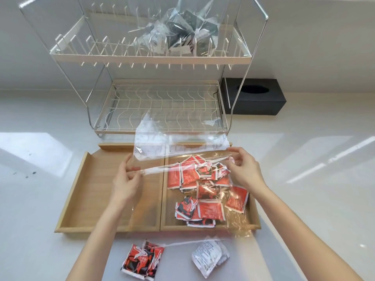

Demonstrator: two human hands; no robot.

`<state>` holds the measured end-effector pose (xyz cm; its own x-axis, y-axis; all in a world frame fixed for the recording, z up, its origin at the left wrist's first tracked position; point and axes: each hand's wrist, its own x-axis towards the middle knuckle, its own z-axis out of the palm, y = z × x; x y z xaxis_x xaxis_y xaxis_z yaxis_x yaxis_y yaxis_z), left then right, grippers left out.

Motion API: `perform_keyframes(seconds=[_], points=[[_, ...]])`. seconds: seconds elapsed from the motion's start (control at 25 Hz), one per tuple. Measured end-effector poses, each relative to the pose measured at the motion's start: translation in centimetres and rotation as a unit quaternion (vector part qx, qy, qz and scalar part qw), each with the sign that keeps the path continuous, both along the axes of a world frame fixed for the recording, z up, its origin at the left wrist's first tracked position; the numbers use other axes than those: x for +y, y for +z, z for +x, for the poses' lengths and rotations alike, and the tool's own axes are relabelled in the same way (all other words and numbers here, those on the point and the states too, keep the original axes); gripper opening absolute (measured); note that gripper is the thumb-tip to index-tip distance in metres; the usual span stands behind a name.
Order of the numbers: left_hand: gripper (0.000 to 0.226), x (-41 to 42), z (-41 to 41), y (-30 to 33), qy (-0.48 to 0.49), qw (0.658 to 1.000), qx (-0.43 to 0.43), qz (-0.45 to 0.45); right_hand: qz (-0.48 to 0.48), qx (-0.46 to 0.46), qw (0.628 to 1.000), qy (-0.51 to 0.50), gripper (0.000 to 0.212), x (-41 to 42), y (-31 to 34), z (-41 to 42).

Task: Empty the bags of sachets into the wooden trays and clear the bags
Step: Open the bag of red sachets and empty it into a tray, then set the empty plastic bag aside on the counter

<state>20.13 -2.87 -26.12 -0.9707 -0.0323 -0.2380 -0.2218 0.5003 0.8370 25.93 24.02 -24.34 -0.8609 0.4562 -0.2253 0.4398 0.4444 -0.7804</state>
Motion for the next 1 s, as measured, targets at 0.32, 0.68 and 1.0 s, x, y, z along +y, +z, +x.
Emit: perform_keyframes(seconds=[0.32, 0.68, 1.0], points=[[0.042, -1.1, 1.9, 3.5, -0.118, 0.988, 0.104, -0.009, -0.088, 0.090, 0.992, -0.011, 0.036, 1.0, 2.2, 2.3], [0.006, 0.7, 4.9, 8.8, -0.114, 0.958, 0.255, -0.072, 0.121, 0.182, 0.976, 0.016, 0.020, 3.5, 7.3, 6.5], [0.014, 5.0, 5.8, 12.3, -0.126, 0.963, 0.191, 0.143, 0.083, 0.242, 0.967, 0.014, 0.014, 8.2, 11.1, 8.6]])
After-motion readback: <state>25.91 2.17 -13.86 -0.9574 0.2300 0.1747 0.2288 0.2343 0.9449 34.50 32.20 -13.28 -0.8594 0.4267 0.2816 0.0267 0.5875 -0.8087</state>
